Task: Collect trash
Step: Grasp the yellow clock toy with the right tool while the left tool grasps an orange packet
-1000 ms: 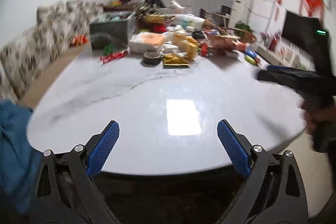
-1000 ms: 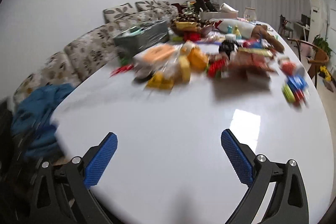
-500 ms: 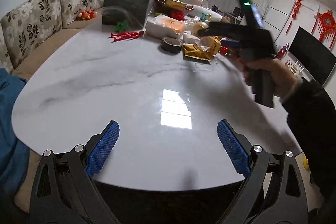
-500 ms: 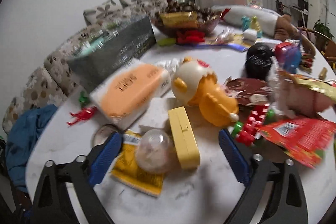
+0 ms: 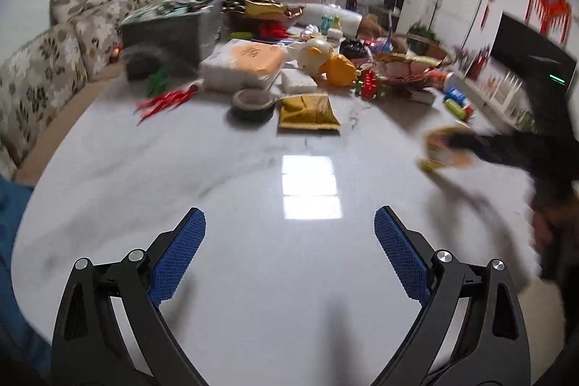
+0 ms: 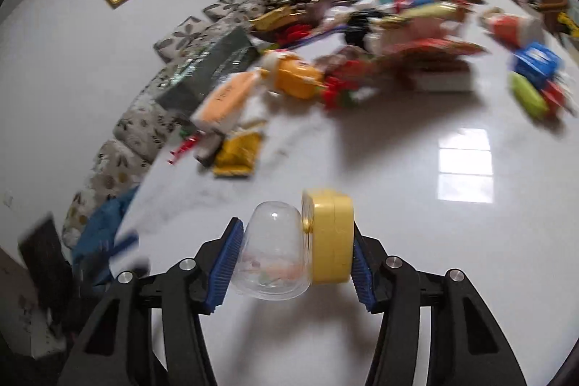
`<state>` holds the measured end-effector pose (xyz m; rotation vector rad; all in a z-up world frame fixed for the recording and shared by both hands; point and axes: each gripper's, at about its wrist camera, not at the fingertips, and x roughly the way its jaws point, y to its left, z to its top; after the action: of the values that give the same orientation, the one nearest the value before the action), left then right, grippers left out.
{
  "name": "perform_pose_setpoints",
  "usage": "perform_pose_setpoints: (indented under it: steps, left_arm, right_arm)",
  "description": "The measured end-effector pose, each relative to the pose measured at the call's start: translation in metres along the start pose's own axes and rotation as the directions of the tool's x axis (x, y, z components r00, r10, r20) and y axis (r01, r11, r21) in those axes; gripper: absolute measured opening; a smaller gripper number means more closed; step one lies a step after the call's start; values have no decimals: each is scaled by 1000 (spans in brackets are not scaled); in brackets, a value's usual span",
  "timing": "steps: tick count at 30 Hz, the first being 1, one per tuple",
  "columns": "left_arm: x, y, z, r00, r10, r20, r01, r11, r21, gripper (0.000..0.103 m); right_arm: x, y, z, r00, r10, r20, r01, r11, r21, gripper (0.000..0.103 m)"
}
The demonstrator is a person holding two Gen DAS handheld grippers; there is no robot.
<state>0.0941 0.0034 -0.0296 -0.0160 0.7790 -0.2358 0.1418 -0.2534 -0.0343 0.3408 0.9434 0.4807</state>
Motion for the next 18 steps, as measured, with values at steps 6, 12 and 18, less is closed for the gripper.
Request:
perform_pose_setpoints:
  steps: [6, 12, 18]
  left_arm:
    - [67, -28, 51, 995, 75, -67, -72, 996, 44, 92]
    - [130, -33, 84, 977, 132, -165, -131, 991, 17, 91]
    - [126, -33, 90, 984, 92, -154, -89, 996, 26, 49]
  right_arm:
    - [-15, -19, -28, 986, -164, 5, 164, 984, -73, 55]
    - [-25, -30, -39, 978, -204, 29, 206, 972, -108, 63]
    - [-32, -33, -48, 980, -193, 51, 198, 975, -101, 68]
